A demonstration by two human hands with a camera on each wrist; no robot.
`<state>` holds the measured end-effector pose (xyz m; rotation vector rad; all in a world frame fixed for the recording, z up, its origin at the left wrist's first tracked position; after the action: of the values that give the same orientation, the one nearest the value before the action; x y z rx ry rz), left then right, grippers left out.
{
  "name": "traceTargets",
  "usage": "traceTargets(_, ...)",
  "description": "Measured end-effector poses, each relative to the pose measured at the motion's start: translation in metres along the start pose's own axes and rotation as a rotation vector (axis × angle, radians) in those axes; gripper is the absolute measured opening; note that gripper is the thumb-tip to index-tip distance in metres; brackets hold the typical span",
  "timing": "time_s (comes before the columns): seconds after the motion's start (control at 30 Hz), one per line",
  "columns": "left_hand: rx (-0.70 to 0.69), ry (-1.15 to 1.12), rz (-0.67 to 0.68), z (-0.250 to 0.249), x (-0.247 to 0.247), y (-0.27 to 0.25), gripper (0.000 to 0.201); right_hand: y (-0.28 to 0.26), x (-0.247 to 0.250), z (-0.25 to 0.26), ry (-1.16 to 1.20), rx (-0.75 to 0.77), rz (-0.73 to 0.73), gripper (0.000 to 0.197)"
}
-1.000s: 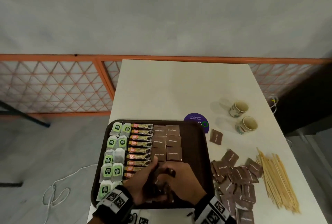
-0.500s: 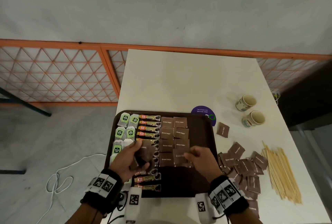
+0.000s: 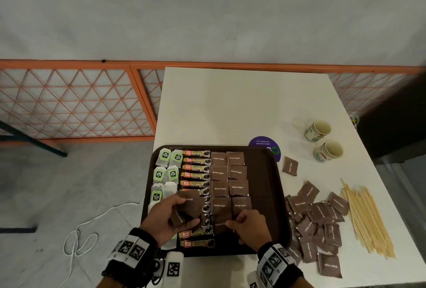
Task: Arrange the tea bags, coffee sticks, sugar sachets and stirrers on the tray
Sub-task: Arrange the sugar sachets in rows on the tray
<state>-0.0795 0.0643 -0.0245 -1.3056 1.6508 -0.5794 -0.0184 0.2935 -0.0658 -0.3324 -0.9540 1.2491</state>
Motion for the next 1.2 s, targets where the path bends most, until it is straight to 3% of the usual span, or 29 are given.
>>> traceTargets(0.1, -0.026, 0.101, 0.049, -0.004, -0.009, -0.002, 0.027, -0.006, 0.011, 0.011, -0.137, 0.082, -0.045, 0.033)
traceTargets(0.3, -0.077, 0.307, 0.104, -0.003, -0.036, -0.007, 0.022, -0.041, 0.013, 0.079, 0.172, 0.346, 0.136, 0.027)
traceTargets(0.43, -0.138, 0.497, 0.127, -0.001, -0.055, -0.01, 0.018, -0.041, 0.017, 0.095, 0.146, 0.487, 0.108, 0.013)
traceTargets(0.53, -0.157, 0.572, 0.118, 0.003, -0.058, -0.009, 0.021, -0.039, 0.022, 0.086, 0.254, 0.414, 0.124, 0.008)
traceTargets(0.63, -0.169, 0.606, 0.12, 0.007, -0.063, -0.009, 0.018, -0.038, 0.025, 0.064, 0.569, 0.217, 0.18, 0.017)
traceTargets(0.73, -0.213, 0.645, 0.087, 0.004, -0.07, -0.007, 0.012, -0.038, 0.023, 0.052, 0.71, 0.113, 0.188, 0.022)
traceTargets(0.83, -0.274, 0.694, 0.047, -0.009, -0.078, -0.002, 0.012, -0.041, 0.027, 0.055, 0.67, 0.119, 0.147, 0.024)
traceTargets(0.93, -0.318, 0.808, 0.041, -0.028, -0.086, 0.003, 0.009, -0.044, 0.036, 0.071, 0.569, 0.153, 0.204, 0.019)
traceTargets(1.07, -0.394, 1.175, 0.192, -0.044, -0.106, 0.003, 0.006, -0.042, 0.053, 0.106, 0.186, 0.381, 0.234, 0.036)
traceTargets(1.13, -0.444, 1.253, 0.224, -0.05, -0.113, 0.0, 0.007, -0.043, 0.058, 0.122, -0.056, 0.537, 0.193, 0.022)
traceTargets(1.2, -0.463, 1.169, 0.184, -0.056, -0.109, 0.0, 0.009, -0.038, 0.066, 0.121, -0.082, 0.556, 0.134, 0.009)
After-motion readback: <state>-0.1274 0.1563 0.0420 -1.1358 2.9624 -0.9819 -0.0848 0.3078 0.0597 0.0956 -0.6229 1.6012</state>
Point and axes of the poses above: each hand's wrist, its own y-axis towards the middle knuckle, its own x-axis out of the back of the hand, z = x × y, the point moved 7 cm from there along y, towards the middle knuckle, and after that the axes turned 10 degrees about y, right-handed, at the moved point
